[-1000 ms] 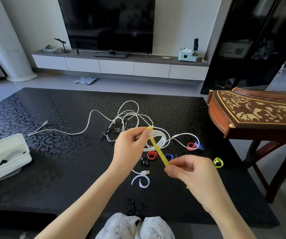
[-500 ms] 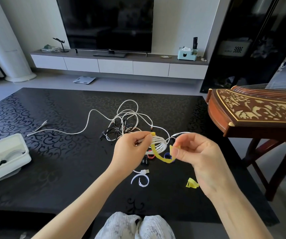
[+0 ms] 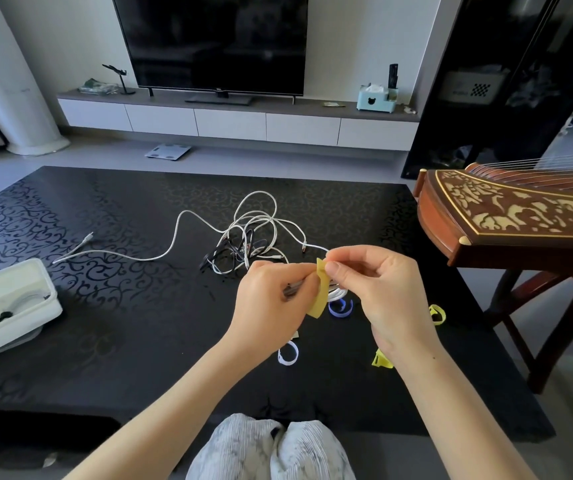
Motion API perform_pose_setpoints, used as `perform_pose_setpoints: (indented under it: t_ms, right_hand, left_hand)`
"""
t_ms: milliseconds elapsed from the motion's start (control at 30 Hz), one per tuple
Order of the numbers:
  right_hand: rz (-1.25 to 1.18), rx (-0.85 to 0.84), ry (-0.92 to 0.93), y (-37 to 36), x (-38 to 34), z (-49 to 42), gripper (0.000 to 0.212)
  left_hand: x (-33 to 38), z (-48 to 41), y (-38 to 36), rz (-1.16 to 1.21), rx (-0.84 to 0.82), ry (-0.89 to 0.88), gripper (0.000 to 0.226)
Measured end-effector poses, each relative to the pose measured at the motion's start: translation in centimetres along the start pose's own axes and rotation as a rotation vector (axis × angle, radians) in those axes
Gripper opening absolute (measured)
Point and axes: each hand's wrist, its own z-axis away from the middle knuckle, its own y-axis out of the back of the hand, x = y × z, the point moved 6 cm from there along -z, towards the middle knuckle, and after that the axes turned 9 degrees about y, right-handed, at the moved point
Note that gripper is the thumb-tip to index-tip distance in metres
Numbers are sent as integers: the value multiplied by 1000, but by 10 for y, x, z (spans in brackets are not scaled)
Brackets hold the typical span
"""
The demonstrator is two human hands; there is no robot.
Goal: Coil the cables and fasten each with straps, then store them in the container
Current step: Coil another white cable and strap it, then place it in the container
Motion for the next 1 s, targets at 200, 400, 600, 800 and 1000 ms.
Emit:
perform_pose_setpoints:
  t_ms: [200, 400, 600, 800, 1000]
  right_hand:
    - [369, -145, 335, -3, -6, 6, 8]
    - [805, -275, 804, -14, -12, 21, 7]
    - [503, -220, 464, 3, -27, 8, 15]
    - [185, -207, 57, 2, -2, -3, 17]
    - [268, -259, 20, -15, 1, -14, 13]
  left_hand:
    - [-3, 6, 3, 79, -59, 54, 32]
    - [-13, 12, 1, 107, -200, 132, 27]
    - [-20, 28, -7, -145, -253, -3, 36]
    - [-26, 42, -15, -214, -299, -77, 34]
    - [-20, 42, -14, 81, -409, 87, 31]
